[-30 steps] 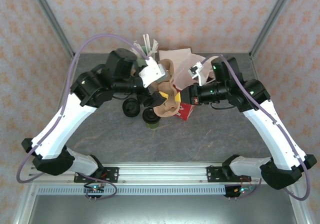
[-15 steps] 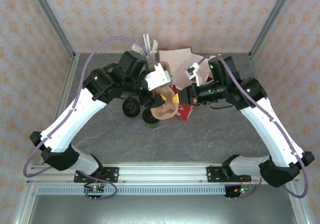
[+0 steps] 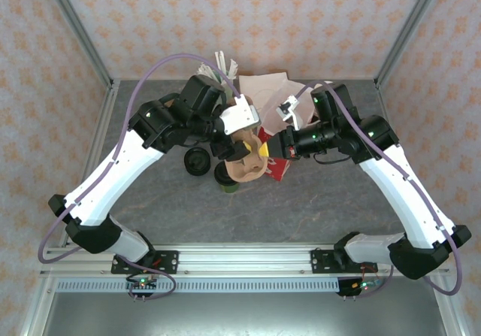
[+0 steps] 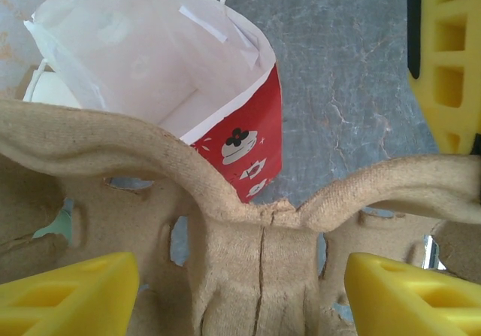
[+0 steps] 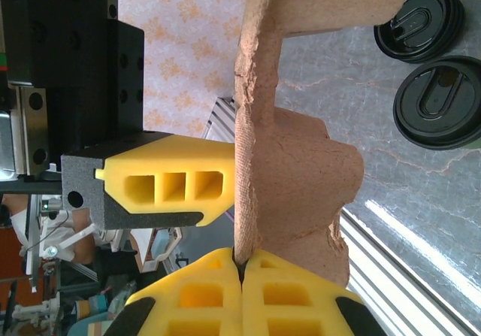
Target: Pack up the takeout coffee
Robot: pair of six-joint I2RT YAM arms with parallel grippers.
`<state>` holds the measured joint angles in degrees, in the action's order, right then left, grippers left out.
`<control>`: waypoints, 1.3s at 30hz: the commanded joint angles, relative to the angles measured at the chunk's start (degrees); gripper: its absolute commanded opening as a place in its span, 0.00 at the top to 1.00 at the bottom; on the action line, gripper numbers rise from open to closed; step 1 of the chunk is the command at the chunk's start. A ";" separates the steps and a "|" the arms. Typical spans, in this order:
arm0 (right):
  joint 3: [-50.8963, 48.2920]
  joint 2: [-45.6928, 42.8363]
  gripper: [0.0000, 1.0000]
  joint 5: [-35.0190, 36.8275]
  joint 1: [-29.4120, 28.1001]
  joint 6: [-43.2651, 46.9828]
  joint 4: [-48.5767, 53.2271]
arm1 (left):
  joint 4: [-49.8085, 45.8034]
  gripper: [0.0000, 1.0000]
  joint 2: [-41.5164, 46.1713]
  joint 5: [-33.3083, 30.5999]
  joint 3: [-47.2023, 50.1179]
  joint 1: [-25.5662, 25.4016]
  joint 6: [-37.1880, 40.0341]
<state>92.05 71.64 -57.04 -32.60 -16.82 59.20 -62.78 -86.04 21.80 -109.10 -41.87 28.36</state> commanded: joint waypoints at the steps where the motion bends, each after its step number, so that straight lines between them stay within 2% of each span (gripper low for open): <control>1: 1.73 -0.19 1.00 -1.24 -0.36 1.20 0.39 | -0.20 0.29 -0.15 -0.16 -1.47 0.45 1.35; 7: 1.73 -0.36 1.00 -1.32 -0.41 1.46 0.57 | -1.10 0.36 -0.86 0.98 -1.56 0.49 1.68; 16: 1.91 -0.54 1.00 -1.08 -0.42 1.98 0.91 | -3.31 0.36 -1.50 1.64 -1.55 0.56 2.41; 20: 1.82 -0.54 1.00 -1.12 -0.43 1.97 0.83 | -3.37 0.43 -1.57 2.12 -1.56 0.56 2.40; 23: 1.73 -0.70 1.00 -0.81 -0.40 2.09 0.83 | -3.53 0.64 -1.76 2.30 -1.84 0.58 2.41; 31: 1.75 -1.30 1.00 2.84 -0.37 2.36 0.67 | -3.25 0.64 -1.86 2.13 -2.35 0.68 1.51; 34: 1.39 -1.83 0.92 4.16 -0.36 2.40 0.32 | -2.14 0.65 -1.89 1.50 -2.39 0.82 0.24; 36: 1.36 -2.14 0.82 6.10 -0.36 2.91 0.67 | -1.59 0.64 -2.02 1.44 -2.76 1.24 -0.96; 39: 2.35 -3.13 0.76 13.49 0.15 3.25 2.14 | -1.55 0.64 -2.61 2.22 -3.80 2.34 -2.63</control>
<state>92.16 70.74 -51.35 -32.73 -14.41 59.86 -65.08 -88.07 23.73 -110.39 -40.82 28.32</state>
